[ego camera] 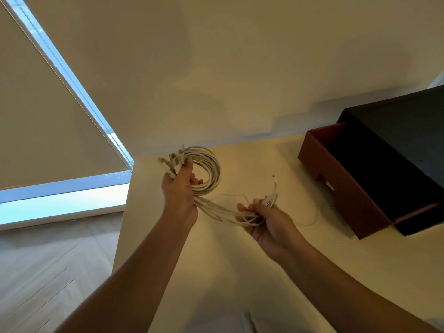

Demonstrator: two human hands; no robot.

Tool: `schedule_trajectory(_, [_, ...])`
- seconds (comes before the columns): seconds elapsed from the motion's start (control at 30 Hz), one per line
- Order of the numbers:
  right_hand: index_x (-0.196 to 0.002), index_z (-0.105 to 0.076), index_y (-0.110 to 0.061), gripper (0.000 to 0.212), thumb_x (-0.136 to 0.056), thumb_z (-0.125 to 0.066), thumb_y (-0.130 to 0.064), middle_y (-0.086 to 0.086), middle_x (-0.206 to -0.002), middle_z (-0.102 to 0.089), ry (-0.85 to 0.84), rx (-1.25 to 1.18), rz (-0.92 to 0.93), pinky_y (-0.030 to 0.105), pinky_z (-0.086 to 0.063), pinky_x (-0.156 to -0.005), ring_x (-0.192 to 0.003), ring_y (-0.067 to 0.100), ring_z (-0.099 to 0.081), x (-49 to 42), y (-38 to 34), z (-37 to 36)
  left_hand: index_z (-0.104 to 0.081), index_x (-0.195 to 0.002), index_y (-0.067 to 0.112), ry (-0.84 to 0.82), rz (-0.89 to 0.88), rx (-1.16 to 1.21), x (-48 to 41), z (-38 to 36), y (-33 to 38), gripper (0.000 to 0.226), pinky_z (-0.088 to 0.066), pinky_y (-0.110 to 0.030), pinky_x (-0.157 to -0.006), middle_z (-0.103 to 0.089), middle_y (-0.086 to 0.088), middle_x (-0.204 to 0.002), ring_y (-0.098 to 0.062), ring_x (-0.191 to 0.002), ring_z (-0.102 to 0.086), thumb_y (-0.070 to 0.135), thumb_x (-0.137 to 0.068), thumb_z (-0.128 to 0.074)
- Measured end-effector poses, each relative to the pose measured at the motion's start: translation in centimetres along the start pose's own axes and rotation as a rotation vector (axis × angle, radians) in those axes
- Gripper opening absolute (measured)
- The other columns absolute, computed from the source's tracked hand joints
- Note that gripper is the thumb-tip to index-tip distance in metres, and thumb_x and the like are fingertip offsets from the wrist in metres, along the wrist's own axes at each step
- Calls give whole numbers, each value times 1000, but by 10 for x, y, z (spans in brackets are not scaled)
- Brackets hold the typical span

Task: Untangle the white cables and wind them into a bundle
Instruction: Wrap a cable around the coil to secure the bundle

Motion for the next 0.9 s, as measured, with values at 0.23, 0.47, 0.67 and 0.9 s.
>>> schedule_trajectory(0.23, [-114,-56,-9,43,-96,-47,-47,21,-68,-57,104,258,72,27,-38,-53,-54,31,-53,-21,-39,-15,-55,-68,9,-375,324,-202,41,-24,-16,25,-42,-22,-45,-41,3,-42,-9,-35,-41,13,-92,-62])
schedule_trajectory(0.47, [-109,-59,-7,48,-100,-35,-48,1,-51,-63,-44,349,-5,19,-46,-41,-43,11,-60,-19,-43,-23,-60,-88,10,-571,414,-335,56,-30,-18,5,-40,-24,-53,-38,5,-50,-6,-41,-37,11,-92,-60])
schedule_trajectory(0.67, [-110,-61,-9,37,-98,-47,-41,10,-81,-60,-94,451,86,31,-46,-68,-71,19,-56,-19,-51,-30,-57,-82,11,-602,429,-367,55,-25,-16,10,-42,-22,-49,-35,3,-52,-7,-42,-36,10,-92,-59])
schedule_trajectory(0.9, [-107,-64,-7,22,-100,-45,-16,13,-94,-66,-214,518,107,33,-49,-71,-82,23,-60,-10,-51,-31,-63,-84,12,-729,364,-560,55,-20,-12,9,-43,-26,-53,-38,3,-51,-9,-46,-37,10,-92,-60])
Point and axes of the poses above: each hand's wrist, its own x-axis away from the middle knuckle, its own z-axis out of the back of the hand, y = z × x, the point moved 4 cm from there along -x, towards the middle knuckle
